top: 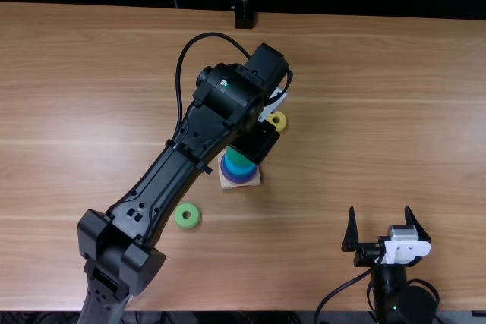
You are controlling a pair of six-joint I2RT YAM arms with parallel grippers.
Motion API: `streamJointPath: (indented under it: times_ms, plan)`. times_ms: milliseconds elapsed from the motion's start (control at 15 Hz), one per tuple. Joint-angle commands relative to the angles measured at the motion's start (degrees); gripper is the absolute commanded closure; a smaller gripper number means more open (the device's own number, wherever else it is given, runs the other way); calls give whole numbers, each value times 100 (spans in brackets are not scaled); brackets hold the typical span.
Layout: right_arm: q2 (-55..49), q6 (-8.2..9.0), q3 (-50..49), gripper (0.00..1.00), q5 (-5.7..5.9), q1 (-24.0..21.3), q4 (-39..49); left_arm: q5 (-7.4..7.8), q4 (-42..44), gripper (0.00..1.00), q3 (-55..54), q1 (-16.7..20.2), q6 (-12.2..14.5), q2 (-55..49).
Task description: Build the Hanoi tower: stack the rings onto the peg from bottom to top in this color order: purple, dark blue, light blue, dark green, light green, yellow, orange.
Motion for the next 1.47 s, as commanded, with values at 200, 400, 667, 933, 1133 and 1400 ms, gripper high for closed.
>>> streamJointPath:
  times_ms: [200, 400, 667, 933, 1133, 1400]
  plan:
    - [-73, -13, -44, 0, 13, -74, -105, 21, 229, 0, 311, 162, 52, -58]
    - [-73, -13, -44, 0, 13, -74, -94, 32, 314, 0, 460, 514, 10, -630]
    - [-73, -13, -44, 0, 13, -74, -94, 21, 261, 0, -14, 830, -11, -1500]
    - [-73, -13, -44, 0, 13, -74, -94, 21, 535, 0, -2581, 1182, 10, -2862]
    - [-73, -13, -44, 0, 13, -74, -105, -53, 1875, 0, -4550, 1173, 42, -3583]
    - [-73, -13, -44, 0, 13, -74, -94, -95, 4185, 0, -6800, 1112, 21, -4057]
